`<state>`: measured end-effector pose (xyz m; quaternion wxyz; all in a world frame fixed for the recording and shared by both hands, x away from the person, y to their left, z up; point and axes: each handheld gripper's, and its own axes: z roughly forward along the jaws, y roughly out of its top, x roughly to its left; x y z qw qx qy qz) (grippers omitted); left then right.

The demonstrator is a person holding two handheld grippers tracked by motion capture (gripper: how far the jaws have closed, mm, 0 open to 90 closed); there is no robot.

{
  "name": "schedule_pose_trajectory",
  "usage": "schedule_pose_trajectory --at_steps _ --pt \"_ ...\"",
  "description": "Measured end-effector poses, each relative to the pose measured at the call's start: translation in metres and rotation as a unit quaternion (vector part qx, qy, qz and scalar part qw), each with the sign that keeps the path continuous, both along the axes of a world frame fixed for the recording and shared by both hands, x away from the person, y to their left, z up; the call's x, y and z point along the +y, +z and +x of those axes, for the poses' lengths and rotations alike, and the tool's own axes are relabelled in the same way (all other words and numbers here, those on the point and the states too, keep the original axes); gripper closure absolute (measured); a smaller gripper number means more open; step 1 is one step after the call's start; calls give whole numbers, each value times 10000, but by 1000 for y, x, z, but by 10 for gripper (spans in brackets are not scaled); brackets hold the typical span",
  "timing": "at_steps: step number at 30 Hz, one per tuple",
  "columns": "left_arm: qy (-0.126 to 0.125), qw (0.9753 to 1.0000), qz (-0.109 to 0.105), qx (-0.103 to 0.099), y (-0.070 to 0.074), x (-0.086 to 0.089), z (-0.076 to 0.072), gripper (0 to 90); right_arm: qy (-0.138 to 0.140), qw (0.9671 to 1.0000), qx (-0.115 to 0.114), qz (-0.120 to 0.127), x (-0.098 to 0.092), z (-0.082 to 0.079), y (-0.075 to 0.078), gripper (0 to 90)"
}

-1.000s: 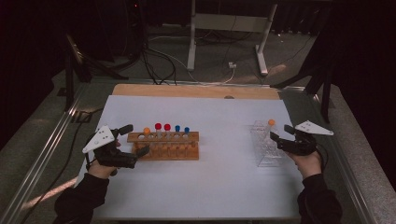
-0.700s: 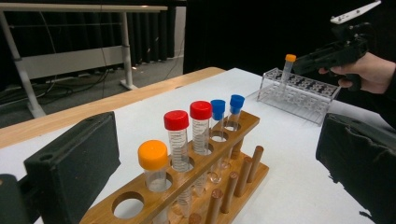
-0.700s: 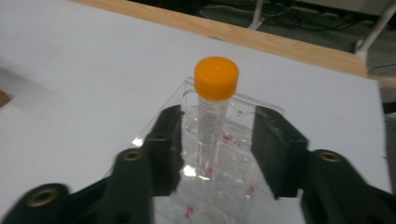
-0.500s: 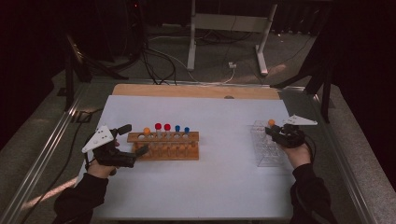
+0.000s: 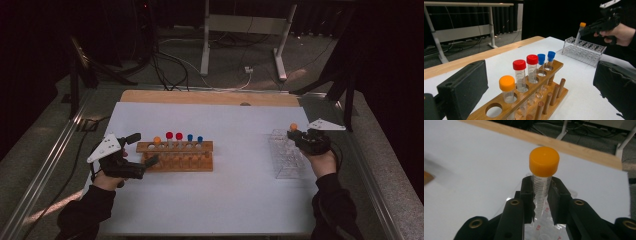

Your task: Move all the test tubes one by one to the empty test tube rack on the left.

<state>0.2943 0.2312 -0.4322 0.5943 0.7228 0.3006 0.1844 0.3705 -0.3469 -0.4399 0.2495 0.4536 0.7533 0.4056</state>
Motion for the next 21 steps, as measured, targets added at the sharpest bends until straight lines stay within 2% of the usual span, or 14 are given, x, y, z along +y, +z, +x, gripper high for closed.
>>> schedule_pose_trajectory --at_steps 8,11,14,16,21 --pt "-57 10000 -57 48 3 0 -1 5 39 9998 -189 71 -3 -5 32 746" --pt "-102 9999 -77 95 6 -1 -1 5 92 9994 -268 191 -3 -8 44 746" --pt "-136 9998 -72 125 10 -4 -2 5 252 9988 -362 196 3 -14 56 746" --pt "-122 9999 4 111 11 -8 -3 5 396 9982 -401 204 9 -18 62 746" --pt "-254 9995 71 171 16 -16 -5 5 840 9955 -412 176 33 -29 67 746"
